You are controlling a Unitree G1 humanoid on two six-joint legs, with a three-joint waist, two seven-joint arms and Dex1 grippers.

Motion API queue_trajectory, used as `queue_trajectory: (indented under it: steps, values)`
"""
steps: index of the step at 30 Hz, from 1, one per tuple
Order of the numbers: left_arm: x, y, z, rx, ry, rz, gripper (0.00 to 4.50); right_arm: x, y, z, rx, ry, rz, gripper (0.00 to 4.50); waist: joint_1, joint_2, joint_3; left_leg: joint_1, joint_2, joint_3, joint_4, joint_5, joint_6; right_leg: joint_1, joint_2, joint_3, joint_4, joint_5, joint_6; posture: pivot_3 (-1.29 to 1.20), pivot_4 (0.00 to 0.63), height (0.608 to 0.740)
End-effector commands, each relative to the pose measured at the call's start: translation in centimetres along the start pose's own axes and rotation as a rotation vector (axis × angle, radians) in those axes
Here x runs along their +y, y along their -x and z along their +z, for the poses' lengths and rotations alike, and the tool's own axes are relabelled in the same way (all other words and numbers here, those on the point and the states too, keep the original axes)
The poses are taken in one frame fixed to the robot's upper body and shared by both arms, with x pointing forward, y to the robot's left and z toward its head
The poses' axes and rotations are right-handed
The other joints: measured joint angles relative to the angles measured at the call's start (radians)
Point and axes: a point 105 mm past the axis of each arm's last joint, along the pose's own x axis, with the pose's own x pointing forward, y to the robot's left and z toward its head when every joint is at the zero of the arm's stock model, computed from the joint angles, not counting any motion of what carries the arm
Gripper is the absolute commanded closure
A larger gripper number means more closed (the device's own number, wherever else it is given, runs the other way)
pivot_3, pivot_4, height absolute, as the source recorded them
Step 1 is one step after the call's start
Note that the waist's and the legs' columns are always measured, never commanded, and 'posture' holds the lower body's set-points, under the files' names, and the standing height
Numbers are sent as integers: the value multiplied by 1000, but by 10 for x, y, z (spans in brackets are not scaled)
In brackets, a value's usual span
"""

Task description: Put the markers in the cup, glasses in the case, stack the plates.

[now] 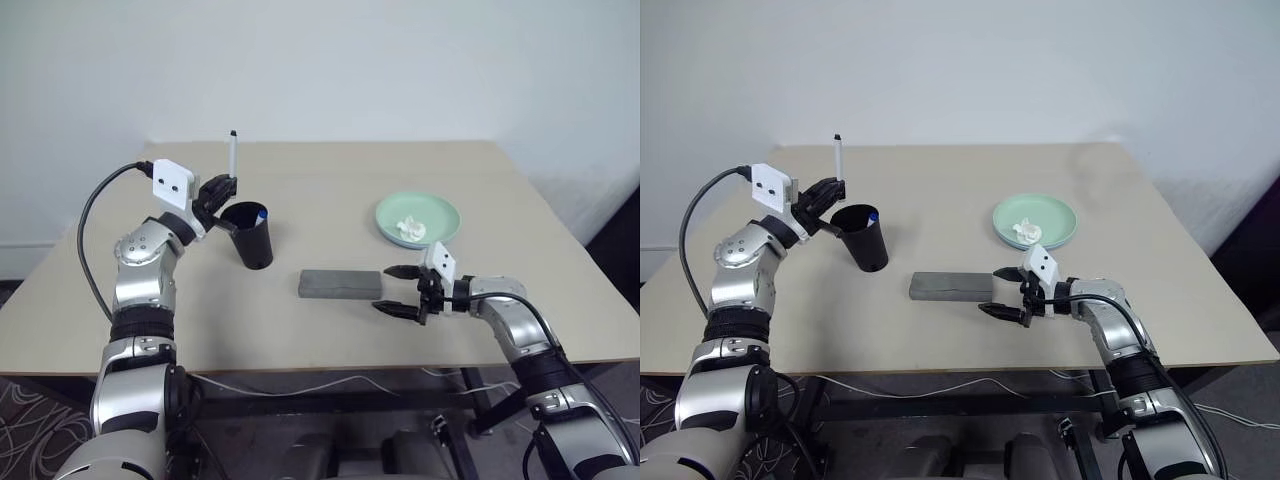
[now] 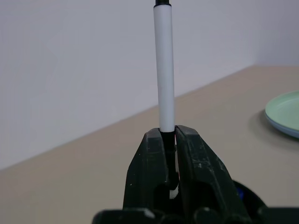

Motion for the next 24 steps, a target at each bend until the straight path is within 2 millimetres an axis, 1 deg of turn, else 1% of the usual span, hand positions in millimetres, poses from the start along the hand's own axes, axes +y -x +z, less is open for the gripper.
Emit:
queue_trajectory:
  steps: [1,6,9,12,15,17,19,21,23,24]
  values:
    - [3,-7,14,-50,-19,9,3014,-3,2,24,-66,60,-4,79,0,0,0,0,0,0,0,0,0,0,0,0,0,0,0,0,0,740]
    - [0,-9,10,-60,27,12,1290,-3,3,24,-67,59,-7,79,0,0,0,0,0,0,0,0,0,0,0,0,0,0,0,0,0,740]
    - [-3,-11,11,-76,54,9,1290,-3,3,24,-69,58,-8,79,0,0,0,0,0,0,0,0,0,0,0,0,0,0,0,0,0,740]
    - [-5,-12,19,-112,71,4,1290,-3,4,25,-72,57,-10,79,0,0,0,0,0,0,0,0,0,0,0,0,0,0,0,0,0,740]
    - [-5,-11,34,-168,87,-9,1290,-4,6,28,-89,47,-15,79,0,0,0,-1,0,0,0,0,0,0,0,0,0,0,0,0,0,740]
    - [-10,-7,49,-213,125,-64,1290,-9,8,37,-130,27,-38,79,-1,0,0,-1,0,0,0,0,0,0,0,0,0,0,0,0,0,740]
    - [-21,1,63,-249,160,-142,1290,-13,12,45,-164,12,-55,79,-2,0,0,-1,0,0,0,0,0,0,-1,0,-1,0,0,0,0,740]
    - [-40,11,71,-244,195,-257,1290,-15,15,49,-177,6,-63,79,-5,0,0,-1,0,0,-1,0,0,0,-1,0,-1,0,0,0,0,740]
    - [-64,23,68,-190,185,-374,1290,-18,18,50,-172,8,-71,79,-6,0,0,0,0,0,-2,0,0,0,-1,1,-1,0,0,0,0,740]
    - [-73,28,64,-152,175,-409,1290,-19,20,50,-169,10,-77,79,-7,0,0,0,0,1,-2,0,0,0,0,2,-1,0,0,0,0,740]
